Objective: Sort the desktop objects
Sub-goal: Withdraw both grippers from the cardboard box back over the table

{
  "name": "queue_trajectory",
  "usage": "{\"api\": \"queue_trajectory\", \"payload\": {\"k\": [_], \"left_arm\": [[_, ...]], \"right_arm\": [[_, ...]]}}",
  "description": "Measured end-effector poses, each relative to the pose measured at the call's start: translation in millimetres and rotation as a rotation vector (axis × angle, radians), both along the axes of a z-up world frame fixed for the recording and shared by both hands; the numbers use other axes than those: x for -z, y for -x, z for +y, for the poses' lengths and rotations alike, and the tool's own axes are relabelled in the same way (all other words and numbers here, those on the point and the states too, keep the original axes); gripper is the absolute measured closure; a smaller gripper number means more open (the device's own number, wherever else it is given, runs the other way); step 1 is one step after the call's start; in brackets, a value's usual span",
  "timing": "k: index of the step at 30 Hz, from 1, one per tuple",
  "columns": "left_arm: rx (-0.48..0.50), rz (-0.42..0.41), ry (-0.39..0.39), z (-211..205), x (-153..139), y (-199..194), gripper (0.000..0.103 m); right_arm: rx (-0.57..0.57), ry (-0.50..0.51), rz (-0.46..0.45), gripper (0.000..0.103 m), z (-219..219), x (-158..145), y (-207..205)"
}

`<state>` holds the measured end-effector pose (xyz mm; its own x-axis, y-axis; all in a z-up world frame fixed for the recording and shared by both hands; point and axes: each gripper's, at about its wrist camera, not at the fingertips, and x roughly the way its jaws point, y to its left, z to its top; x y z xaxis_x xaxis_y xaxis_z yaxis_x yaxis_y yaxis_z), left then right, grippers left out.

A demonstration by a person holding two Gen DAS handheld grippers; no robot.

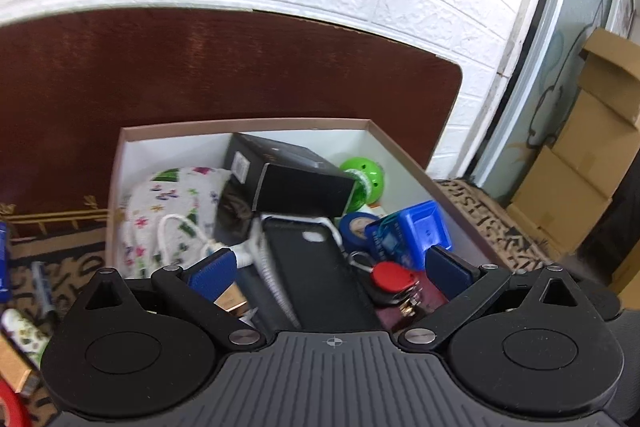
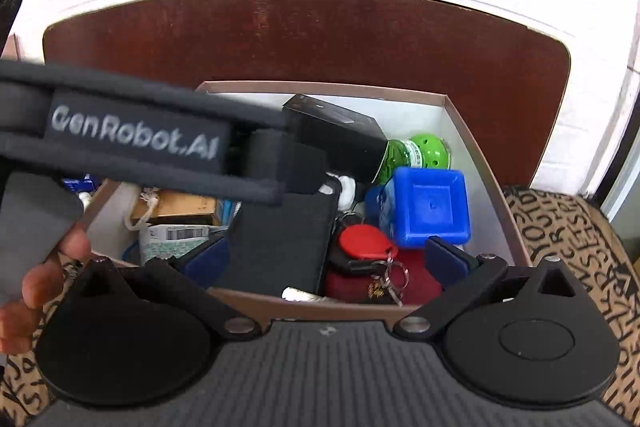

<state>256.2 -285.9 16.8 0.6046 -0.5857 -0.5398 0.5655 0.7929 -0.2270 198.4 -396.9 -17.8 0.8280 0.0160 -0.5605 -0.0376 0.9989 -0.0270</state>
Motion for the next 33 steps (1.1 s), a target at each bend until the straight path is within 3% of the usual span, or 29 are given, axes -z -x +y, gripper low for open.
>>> {"api": "queue_trajectory", "payload": {"k": [10, 19, 26, 33], "left_arm": [[0.019, -0.022, -0.02, 24, -5, 40, 0.0], [-0.029, -0.026, -0.004, 67, -10, 81, 0.0], [-0.083, -0.029, -0.016, 120, 5, 119, 0.0], [-0.174, 0.022, -0.02, 177, 29, 149, 0.0]], "right_arm": [[0.029, -0.032, -0.04, 0.0, 15, -14, 29], [0.042, -0.074, -0.093, 0.0, 41, -26, 67], [-0.004, -0.068, -0.083, 0.0, 82, -14, 99], [-0.053, -0.08, -0.058, 0.0, 132, 7, 127]]}}
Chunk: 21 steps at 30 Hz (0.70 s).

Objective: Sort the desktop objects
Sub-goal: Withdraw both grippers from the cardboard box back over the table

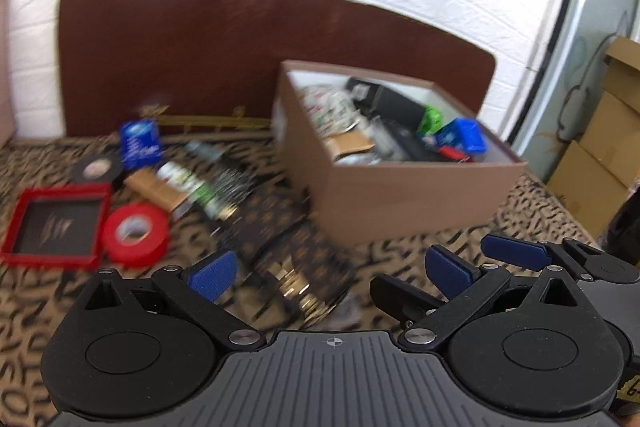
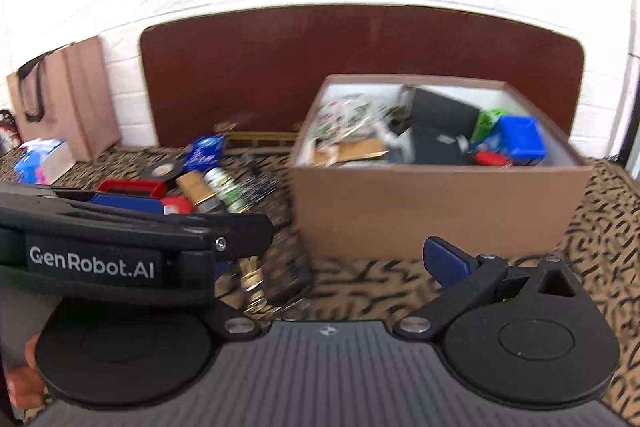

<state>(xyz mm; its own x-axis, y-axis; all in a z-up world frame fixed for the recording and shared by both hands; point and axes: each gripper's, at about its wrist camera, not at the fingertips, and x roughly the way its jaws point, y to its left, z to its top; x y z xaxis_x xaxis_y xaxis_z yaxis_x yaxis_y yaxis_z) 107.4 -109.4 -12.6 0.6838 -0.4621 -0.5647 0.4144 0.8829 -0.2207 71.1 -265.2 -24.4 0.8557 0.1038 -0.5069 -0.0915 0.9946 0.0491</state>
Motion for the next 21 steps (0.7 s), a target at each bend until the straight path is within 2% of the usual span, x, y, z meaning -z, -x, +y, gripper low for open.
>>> {"api": "queue_trajectory", "payload": {"k": [6, 14, 21], "left_arm": [[-0.047, 0.049, -0.03, 33, 21, 15, 0.0], [-0.078, 0.087, -0.066, 55, 39, 22, 0.0], [-0.082, 0.107, -0.04, 68, 49, 17, 0.0]], "right_arm": [[-0.026, -0.009, 0.04, 0.0, 37, 23, 16], [-0.026, -0.04, 0.107, 0.0, 63, 46, 25], [-0.04, -0.025, 0.123, 0.0, 73, 53, 24]]}}
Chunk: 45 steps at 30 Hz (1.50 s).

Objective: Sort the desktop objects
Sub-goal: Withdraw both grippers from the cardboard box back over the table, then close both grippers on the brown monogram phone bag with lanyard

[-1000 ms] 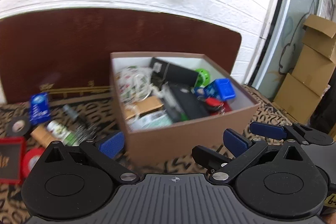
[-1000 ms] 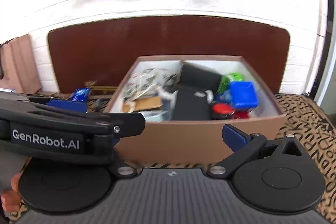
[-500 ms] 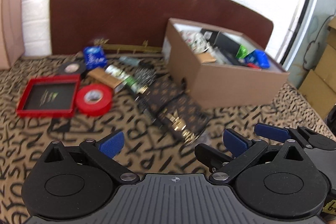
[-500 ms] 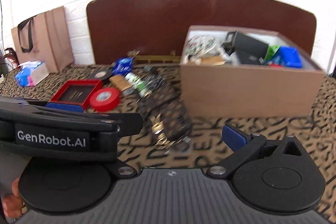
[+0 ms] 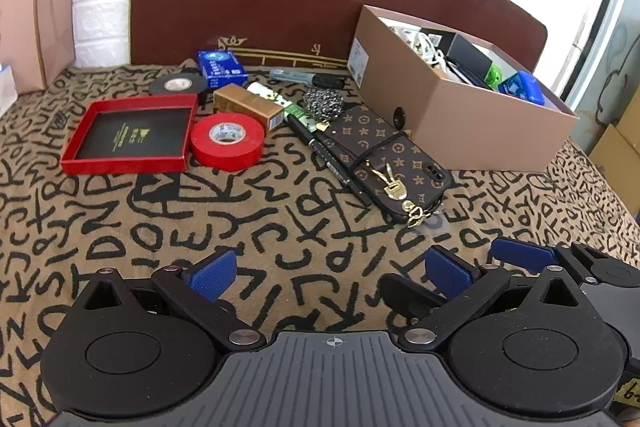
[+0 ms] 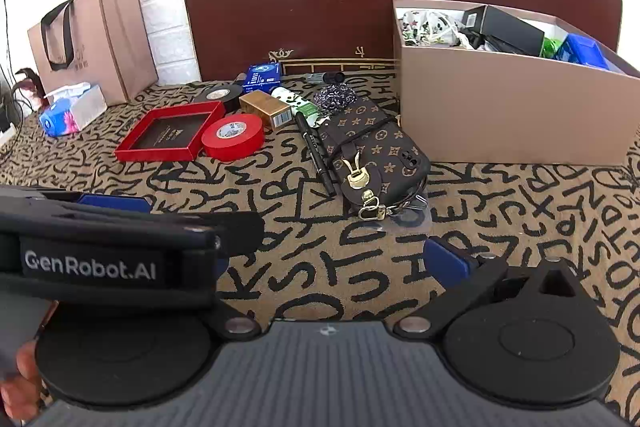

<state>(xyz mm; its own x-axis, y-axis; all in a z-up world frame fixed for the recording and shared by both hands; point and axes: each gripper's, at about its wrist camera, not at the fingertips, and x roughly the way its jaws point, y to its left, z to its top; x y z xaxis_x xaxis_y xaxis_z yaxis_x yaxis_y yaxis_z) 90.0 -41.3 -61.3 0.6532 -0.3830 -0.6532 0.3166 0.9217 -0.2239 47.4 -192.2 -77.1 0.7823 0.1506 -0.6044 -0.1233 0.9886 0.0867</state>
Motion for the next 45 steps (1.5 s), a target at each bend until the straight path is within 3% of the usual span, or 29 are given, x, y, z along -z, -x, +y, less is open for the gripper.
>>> {"api": "queue_trajectory", "payload": {"k": [6, 15, 21, 27, 30, 32, 37, 40, 45], "left_arm": [[0.019, 0.038, 0.05, 2, 11, -17, 0.001], [0.084, 0.071, 0.105, -22, 12, -51, 0.014], [0.086, 0.066, 0.096, -30, 9, -70, 0.016], [0.083, 0.073, 0.094, -30, 9, -83, 0.016], [0.075, 0.079, 0.098, -27, 10, -87, 0.015], [0.065, 0.083, 0.097, -24, 10, -88, 0.015], [0.042, 0.091, 0.106, -16, 8, -88, 0.015], [0.029, 0.087, 0.118, -9, 4, -83, 0.014], [0.002, 0.071, 0.145, 10, -6, -68, 0.012]], "right_arm": [[-0.009, 0.029, -0.001, 0.0, -3, 10, -8], [-0.019, 0.061, -0.038, 0.003, -20, 15, -38], [-0.032, 0.073, -0.043, 0.007, -32, 15, -61], [-0.036, 0.079, -0.029, 0.019, -34, 20, -81], [-0.037, 0.078, -0.024, 0.035, -34, 20, -86], [-0.033, 0.085, -0.037, 0.041, -32, 18, -85], [-0.051, 0.111, -0.097, 0.072, -29, 10, -75], [-0.102, 0.09, -0.123, 0.078, -26, 3, -65], [-0.215, 0.076, -0.159, 0.08, -9, -8, -45]]}}
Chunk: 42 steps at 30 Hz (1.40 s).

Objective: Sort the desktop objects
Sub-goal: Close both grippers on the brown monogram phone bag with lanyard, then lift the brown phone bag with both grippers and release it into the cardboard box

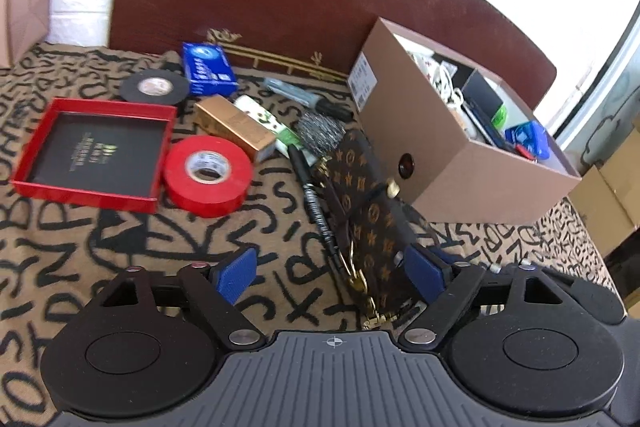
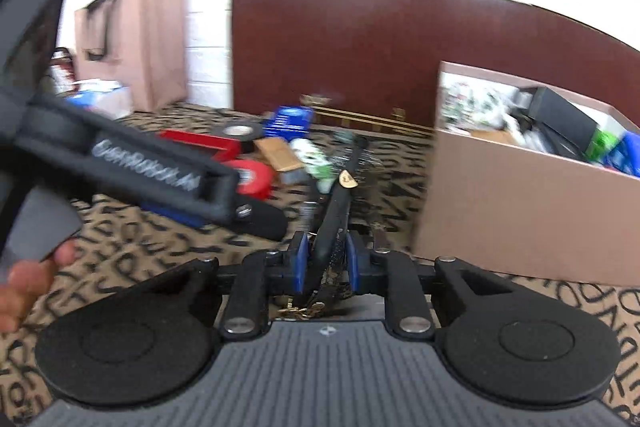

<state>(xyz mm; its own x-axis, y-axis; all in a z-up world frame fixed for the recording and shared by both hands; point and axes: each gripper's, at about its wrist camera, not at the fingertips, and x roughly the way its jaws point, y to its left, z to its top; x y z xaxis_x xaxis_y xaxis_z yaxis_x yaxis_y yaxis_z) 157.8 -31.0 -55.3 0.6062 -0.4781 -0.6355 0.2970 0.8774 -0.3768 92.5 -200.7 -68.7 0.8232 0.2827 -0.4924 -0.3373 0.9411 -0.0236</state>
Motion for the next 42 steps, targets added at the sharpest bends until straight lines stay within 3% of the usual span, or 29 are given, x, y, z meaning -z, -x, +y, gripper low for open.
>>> {"api": "queue_trajectory", "payload": {"k": [5, 6, 7, 11, 12, 13, 15, 16, 20, 24, 33, 36, 39, 42], "left_arm": [[-0.013, 0.006, 0.012, 23, -6, 19, 0.012], [-0.013, 0.005, 0.008, 25, -6, 23, 0.012], [-0.013, 0.003, 0.0, 28, -5, 28, 0.012], [-0.023, 0.041, -0.048, 35, 9, 36, 0.011], [-0.035, 0.056, -0.053, 37, 14, 35, 0.011], [-0.049, 0.073, -0.052, 38, 18, 34, 0.011], [-0.053, 0.086, -0.029, 39, 21, 30, 0.011], [-0.044, 0.083, -0.023, 37, 21, 26, 0.011], [0.023, 0.062, -0.065, 14, 20, 10, 0.01], [0.085, 0.085, -0.105, -5, 27, -8, 0.01], [0.126, 0.112, -0.129, -21, 35, -44, 0.011], [0.141, 0.104, -0.136, -23, 34, -44, 0.028], [0.144, 0.123, -0.117, -18, 34, -42, 0.041], [0.153, 0.13, -0.084, -17, 35, -35, 0.038]], "right_arm": [[-0.136, 0.012, 0.015, 0.082, 22, -6, 22], [-0.183, 0.023, 0.022, 0.092, 28, -7, 28], [-0.228, 0.024, 0.036, 0.093, 32, -7, 34], [-0.351, 0.063, 0.079, 0.09, 47, -4, 57], [-0.361, 0.069, 0.083, 0.079, 49, -3, 62], [-0.351, 0.066, 0.081, 0.052, 48, -2, 64], [-0.301, 0.063, 0.047, 0.018, 47, -1, 68], [-0.273, 0.072, 0.025, 0.016, 47, -2, 68], [-0.169, 0.113, 0.033, 0.014, 48, 3, 54], [-0.075, 0.076, 0.081, 0.014, 41, 12, 34], [0.007, 0.005, 0.175, 0.016, 40, 31, -1], [0.003, -0.045, 0.206, 0.024, 36, 35, -6], [-0.009, -0.034, 0.209, 0.025, 32, 33, -3], [-0.026, -0.035, 0.223, 0.026, 25, 31, 1]]}}
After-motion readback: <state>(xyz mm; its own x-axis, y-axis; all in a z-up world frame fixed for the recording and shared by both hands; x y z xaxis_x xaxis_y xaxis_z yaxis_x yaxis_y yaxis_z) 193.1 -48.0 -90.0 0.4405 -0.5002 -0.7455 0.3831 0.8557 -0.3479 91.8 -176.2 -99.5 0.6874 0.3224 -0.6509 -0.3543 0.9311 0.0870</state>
